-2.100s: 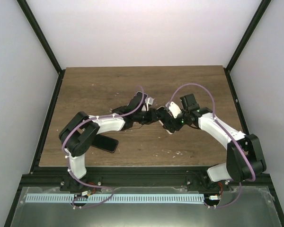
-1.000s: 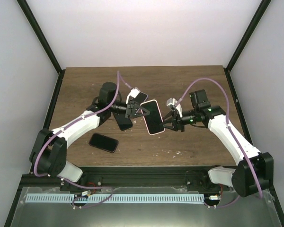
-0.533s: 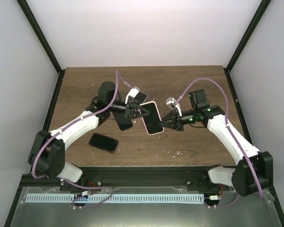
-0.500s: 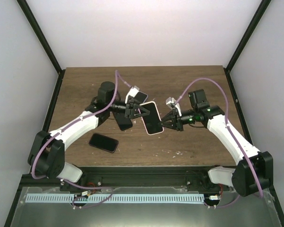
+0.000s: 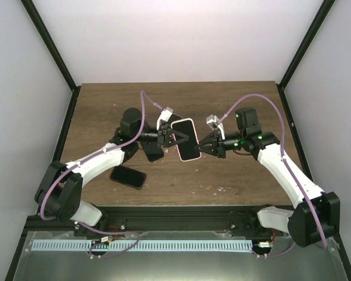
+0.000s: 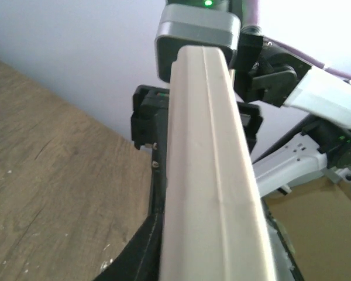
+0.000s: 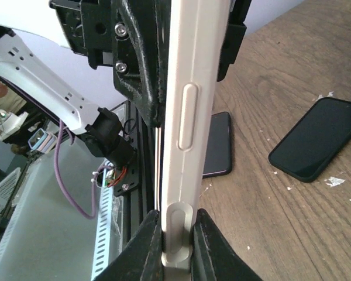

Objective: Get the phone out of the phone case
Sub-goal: Pick up the phone at the center of the board, then remove the phone case from the phone.

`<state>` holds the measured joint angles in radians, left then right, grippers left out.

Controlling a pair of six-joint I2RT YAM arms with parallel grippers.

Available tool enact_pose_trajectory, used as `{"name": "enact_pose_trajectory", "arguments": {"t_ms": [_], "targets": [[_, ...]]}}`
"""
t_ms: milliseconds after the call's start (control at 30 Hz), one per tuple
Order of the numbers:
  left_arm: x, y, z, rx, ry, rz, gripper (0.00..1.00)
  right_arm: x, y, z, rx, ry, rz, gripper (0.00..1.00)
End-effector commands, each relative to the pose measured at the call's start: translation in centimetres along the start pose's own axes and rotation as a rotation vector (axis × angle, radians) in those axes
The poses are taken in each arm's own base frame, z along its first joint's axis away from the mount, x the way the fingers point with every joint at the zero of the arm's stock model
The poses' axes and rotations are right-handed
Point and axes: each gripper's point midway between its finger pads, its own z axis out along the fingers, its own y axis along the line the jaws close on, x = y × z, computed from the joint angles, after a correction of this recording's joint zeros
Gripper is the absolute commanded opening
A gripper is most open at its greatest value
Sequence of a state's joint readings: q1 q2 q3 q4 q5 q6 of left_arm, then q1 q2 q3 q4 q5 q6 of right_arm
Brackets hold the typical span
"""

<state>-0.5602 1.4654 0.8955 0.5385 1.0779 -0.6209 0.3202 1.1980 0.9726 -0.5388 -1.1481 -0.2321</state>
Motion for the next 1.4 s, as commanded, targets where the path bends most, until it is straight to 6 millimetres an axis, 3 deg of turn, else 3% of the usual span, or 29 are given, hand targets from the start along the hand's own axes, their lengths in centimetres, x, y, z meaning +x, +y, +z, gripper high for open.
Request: {"name": "enact_pose_trajectory", "arguments": {"t_ms": [0, 100, 200, 267, 300, 533, 1100, 1367], "targets": [[-1.0, -0.8, 0.4, 0.055, -0.023, 0.024, 0.08, -1.8, 1.0, -0.3, -0.028, -0.040, -0.059, 0.01], [-1.6, -0.7, 0.3, 0.064, -0.030, -0.005, 0.00, -1.6, 1.0, -0.4, -0.017, -0.033, -0.086, 0.08], [-2.2, -0.2, -0.2, 0.074, -0.008, -0.074, 0.00, -0.4, 2.0, -0.4, -0.052, 0.001, -0.149, 0.47], [-2.5, -0.5, -0.5, 0.102, 0.013, -0.093, 0.00, 0.5, 2.8, -0.6, -0.084, 0.025, -0.213, 0.61], [-2.6, -0.8, -0.6, 0.117, 0.028, -0.096, 0.00, 0.8, 2.9, -0.6, -0.084, 0.038, -0.235, 0.63], [-2.0, -2.0, -0.8, 0.179, 0.100, -0.091, 0.00, 1.5, 2.8, -0.6, -0.075, 0.076, -0.275, 0.60], [-1.6, -3.3, -1.1, 0.219, 0.133, -0.071, 0.00, 1.0, 3.5, 0.5, -0.121, 0.090, -0.290, 0.38], [-1.5, -3.8, -0.9, 0.248, 0.159, -0.097, 0.00, 1.3, 3.5, 0.8, -0.110, 0.108, -0.380, 0.29]]}}
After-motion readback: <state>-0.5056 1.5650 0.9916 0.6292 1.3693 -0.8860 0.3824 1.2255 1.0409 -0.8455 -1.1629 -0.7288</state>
